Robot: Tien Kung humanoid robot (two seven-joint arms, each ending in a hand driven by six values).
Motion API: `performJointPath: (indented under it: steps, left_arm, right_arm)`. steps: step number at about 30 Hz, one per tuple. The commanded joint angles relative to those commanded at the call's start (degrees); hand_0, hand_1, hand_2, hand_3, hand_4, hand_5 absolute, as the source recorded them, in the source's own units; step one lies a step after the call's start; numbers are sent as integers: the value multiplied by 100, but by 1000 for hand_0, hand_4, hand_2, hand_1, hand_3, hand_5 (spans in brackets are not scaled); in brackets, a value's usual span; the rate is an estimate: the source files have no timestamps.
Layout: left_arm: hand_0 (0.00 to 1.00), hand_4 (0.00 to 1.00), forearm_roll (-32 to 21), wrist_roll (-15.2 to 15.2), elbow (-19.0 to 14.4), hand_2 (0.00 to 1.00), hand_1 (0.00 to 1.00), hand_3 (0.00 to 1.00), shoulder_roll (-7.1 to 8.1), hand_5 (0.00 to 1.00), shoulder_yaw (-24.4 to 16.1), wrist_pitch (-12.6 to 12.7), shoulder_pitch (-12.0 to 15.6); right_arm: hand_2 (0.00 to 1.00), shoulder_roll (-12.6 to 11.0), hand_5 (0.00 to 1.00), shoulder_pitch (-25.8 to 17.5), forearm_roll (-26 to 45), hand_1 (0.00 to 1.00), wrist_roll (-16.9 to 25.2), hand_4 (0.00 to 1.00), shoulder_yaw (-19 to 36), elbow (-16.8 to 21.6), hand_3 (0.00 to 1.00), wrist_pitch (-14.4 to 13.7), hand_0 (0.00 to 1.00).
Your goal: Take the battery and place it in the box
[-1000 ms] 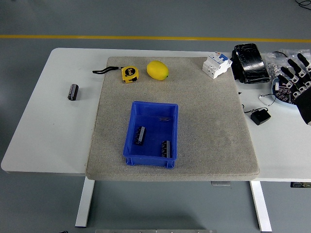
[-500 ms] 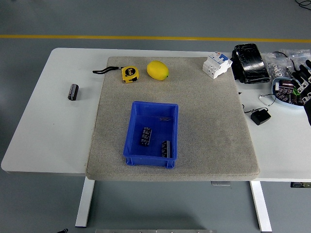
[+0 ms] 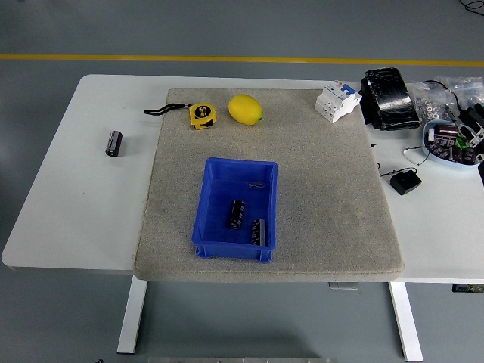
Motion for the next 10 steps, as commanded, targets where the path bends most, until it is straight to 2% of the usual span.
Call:
performJointPath:
  steps: [10]
  left_arm:
    - [731,764,-359,-116,0,859,750,815,-25,779,216,-18,-65]
  right_arm:
    - [954,-22,998,55,82,931,61,998,23,6,998,-173,998]
